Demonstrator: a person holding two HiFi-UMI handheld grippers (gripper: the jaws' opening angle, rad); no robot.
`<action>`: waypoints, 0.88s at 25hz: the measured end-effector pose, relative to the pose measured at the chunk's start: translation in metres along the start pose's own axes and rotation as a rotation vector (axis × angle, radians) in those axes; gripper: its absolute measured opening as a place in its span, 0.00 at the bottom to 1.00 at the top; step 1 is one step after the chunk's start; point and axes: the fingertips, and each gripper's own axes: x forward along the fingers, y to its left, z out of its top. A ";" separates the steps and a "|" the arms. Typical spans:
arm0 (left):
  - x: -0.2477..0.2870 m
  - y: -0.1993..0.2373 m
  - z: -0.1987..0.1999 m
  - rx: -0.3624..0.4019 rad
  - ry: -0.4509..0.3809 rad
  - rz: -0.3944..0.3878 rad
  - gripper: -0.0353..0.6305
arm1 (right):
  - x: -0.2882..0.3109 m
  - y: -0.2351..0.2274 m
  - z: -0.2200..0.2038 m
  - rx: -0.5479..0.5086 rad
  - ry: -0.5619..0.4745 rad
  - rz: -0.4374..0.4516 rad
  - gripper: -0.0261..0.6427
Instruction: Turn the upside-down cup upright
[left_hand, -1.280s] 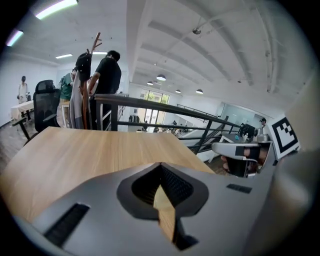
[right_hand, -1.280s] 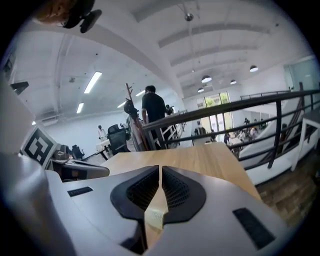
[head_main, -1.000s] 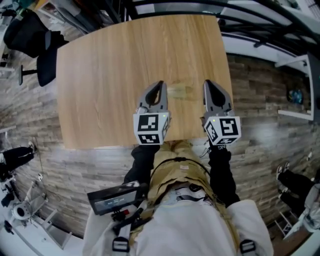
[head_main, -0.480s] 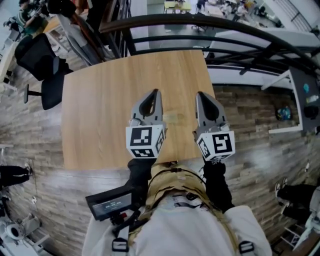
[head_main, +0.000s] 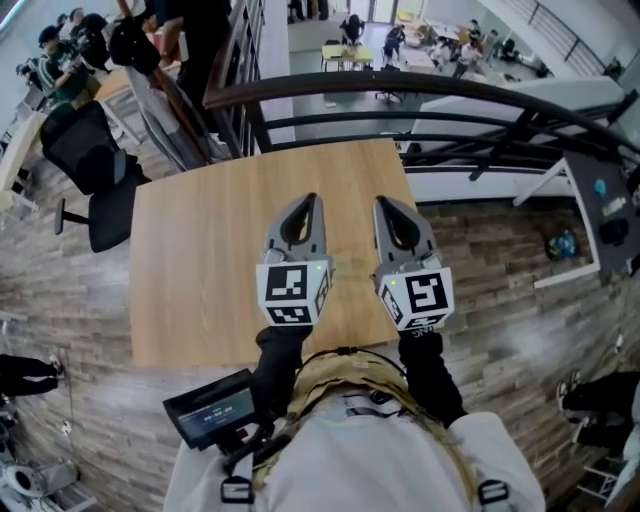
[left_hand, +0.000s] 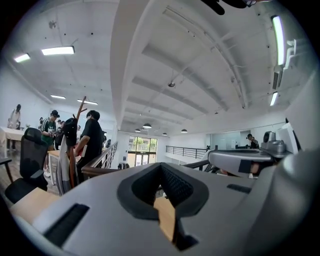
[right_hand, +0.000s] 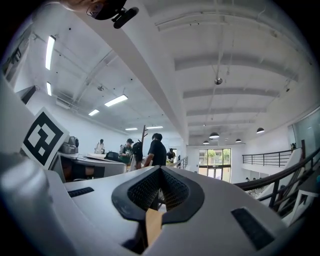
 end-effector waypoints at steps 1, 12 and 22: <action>0.001 -0.001 0.002 0.004 -0.004 -0.004 0.05 | 0.001 0.000 0.003 -0.004 -0.005 -0.006 0.07; 0.013 -0.002 0.005 0.032 -0.003 -0.027 0.05 | 0.008 -0.004 0.016 -0.023 -0.031 -0.024 0.07; 0.017 -0.005 -0.001 0.035 0.005 -0.033 0.05 | 0.011 -0.004 0.011 -0.022 -0.024 -0.017 0.07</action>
